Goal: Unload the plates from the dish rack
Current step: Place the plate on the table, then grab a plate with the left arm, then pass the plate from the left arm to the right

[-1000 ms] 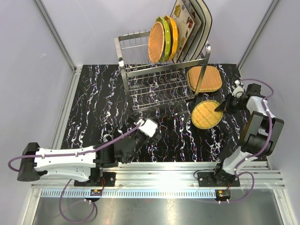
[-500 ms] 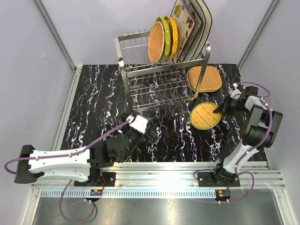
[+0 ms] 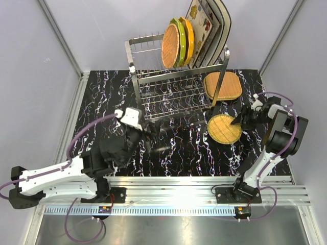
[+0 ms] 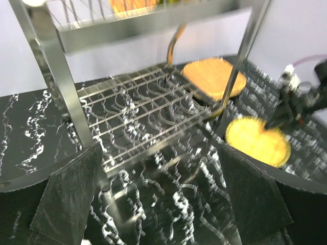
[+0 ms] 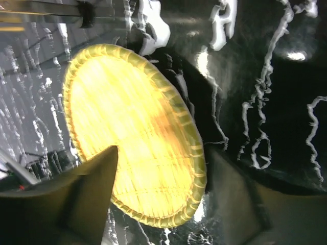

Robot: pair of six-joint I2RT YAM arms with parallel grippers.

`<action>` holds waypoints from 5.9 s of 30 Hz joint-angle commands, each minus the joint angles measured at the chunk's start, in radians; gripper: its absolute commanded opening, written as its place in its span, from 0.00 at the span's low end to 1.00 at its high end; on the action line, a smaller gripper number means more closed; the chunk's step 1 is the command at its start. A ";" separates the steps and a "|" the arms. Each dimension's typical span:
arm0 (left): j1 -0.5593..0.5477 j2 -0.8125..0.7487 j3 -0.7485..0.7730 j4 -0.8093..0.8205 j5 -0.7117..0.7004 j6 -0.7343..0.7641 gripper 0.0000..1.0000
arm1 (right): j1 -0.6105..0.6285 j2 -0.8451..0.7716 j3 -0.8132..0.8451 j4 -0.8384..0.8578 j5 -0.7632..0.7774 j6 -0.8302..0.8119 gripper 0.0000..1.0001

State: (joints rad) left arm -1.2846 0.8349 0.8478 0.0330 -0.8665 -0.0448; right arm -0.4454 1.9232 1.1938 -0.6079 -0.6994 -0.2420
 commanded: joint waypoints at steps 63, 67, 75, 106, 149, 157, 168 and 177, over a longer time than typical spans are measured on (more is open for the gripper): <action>0.607 1.069 1.476 -0.621 0.577 -0.121 0.60 | 0.008 -0.500 -0.011 -0.099 -0.141 -0.045 0.99; 0.596 1.087 1.472 -0.570 0.514 -0.067 0.58 | 0.008 -0.501 -0.008 -0.099 -0.144 -0.042 0.99; 0.567 1.103 1.433 -0.443 0.417 0.072 0.54 | 0.008 -0.500 -0.007 -0.098 -0.146 -0.039 0.99; 0.533 1.043 1.314 -0.205 0.300 0.246 0.00 | 0.008 -0.520 -0.010 -0.093 -0.153 -0.028 0.99; 0.459 0.666 1.022 0.136 0.495 0.486 0.00 | 0.008 -0.540 0.039 -0.130 -0.181 -0.026 0.99; 0.369 0.521 0.831 0.131 0.604 0.664 0.00 | 0.008 -0.552 0.075 -0.170 -0.213 -0.040 0.99; 0.166 0.415 0.634 0.064 0.586 1.006 0.00 | 0.008 -0.567 0.219 -0.338 -0.342 -0.141 0.99; 0.038 0.365 0.441 0.070 0.515 1.192 0.00 | 0.008 -0.572 0.342 -0.460 -0.480 -0.091 0.99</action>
State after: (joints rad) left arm -1.2133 1.2411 1.3083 0.0345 -0.3069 1.0416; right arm -0.4404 1.3876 1.4853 -1.0187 -1.0821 -0.3580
